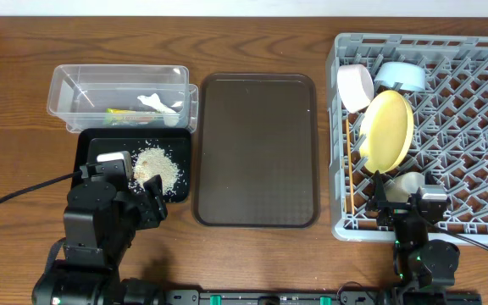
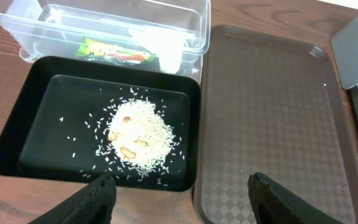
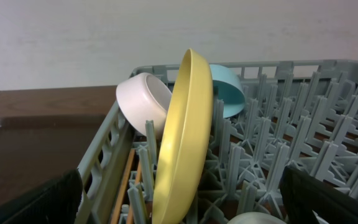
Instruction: Sort waste into correct bins and load items into the dishwasher rack
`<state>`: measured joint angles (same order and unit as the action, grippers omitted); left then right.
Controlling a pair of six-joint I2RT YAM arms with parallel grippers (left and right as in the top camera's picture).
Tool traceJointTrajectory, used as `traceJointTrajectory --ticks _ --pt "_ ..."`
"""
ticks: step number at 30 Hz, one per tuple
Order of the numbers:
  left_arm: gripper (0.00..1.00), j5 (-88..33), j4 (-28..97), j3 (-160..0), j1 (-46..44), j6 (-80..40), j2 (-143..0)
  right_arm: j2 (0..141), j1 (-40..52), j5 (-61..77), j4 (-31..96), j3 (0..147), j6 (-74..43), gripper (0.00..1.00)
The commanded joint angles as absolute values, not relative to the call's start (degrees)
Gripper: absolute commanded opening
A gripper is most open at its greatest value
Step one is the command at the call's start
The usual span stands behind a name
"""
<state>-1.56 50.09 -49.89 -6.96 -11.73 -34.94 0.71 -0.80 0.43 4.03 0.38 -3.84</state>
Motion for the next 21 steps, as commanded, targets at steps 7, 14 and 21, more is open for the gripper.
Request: traceJointTrajectory --ticks 7,14,21 --pt "0.71 -2.0 50.1 -49.4 -7.1 -11.0 -34.8 0.4 -0.3 0.4 4.3 0.3 -3.1 0.99" --pt "0.71 -1.1 51.7 -49.3 -6.9 -10.0 -34.5 0.4 -0.3 0.4 4.3 0.3 -3.1 0.99" --pt "0.71 -0.9 41.3 -39.8 -5.6 -10.1 -26.2 0.4 -0.3 0.4 4.3 0.3 -3.1 0.99"
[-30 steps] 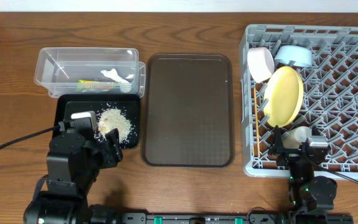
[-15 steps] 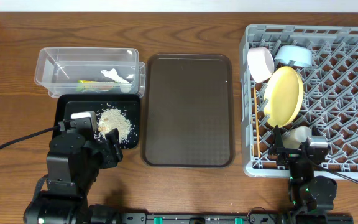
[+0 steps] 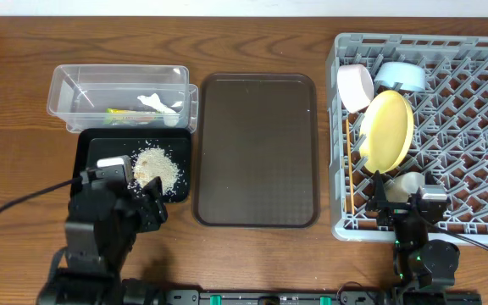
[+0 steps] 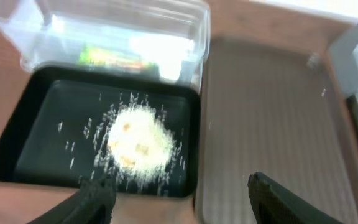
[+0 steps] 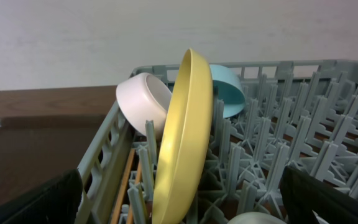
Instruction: Sort waste into correct bins and load items into the dishwasher rack
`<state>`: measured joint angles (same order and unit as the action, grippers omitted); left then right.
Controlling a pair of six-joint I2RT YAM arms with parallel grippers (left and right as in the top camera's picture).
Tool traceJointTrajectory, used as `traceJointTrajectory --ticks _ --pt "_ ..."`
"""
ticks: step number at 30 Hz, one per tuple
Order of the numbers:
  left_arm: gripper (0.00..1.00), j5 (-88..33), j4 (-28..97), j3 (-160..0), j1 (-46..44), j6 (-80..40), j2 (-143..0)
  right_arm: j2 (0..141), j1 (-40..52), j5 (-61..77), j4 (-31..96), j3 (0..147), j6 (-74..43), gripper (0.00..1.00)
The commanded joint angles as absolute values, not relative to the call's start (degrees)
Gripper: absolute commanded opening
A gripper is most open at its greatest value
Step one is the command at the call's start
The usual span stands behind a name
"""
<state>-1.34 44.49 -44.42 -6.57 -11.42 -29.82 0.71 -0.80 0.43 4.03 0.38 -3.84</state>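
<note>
The grey dishwasher rack point(image 3: 473, 127) on the right holds a yellow plate point(image 3: 385, 129) on edge, a white bowl point(image 3: 355, 86), a light blue bowl point(image 3: 401, 76) and a cream cup point(image 3: 407, 182). My right gripper point(image 5: 182, 199) stands open at the rack's near edge, the yellow plate point(image 5: 185, 137) between its fingers but untouched. A black tray point(image 4: 48, 124) carries a pile of rice with nuts point(image 4: 138, 134). Behind it a clear bin point(image 3: 121, 97) holds wrappers. My left gripper point(image 4: 176, 199) is open and empty near the black tray's front edge.
A brown serving tray point(image 3: 257, 151) lies empty between the black tray and the rack. Wooden table surface point(image 3: 15, 169) surrounds everything. Cables run from both arm bases along the front edge.
My left gripper has drawn back slightly toward the front of the table; its view is now blurred and shows the black tray's near edge. The right arm has not moved.
</note>
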Motion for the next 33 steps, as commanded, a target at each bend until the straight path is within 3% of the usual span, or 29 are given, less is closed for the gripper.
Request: traceJointTrajectory --ticks 1,18,33 --pt "0.71 -0.9 38.5 -37.4 -5.3 -10.1 -24.5 0.4 -0.3 0.4 4.3 0.3 -3.1 0.99" --pt "0.71 -0.9 -4.7 -3.0 -3.7 -7.2 -1.9 0.4 -0.3 0.4 4.3 0.3 -3.1 0.99" --pt "0.71 -3.5 3.9 -0.2 -3.6 -6.5 -0.1 0.4 -0.3 0.4 4.3 0.3 -3.1 0.99"
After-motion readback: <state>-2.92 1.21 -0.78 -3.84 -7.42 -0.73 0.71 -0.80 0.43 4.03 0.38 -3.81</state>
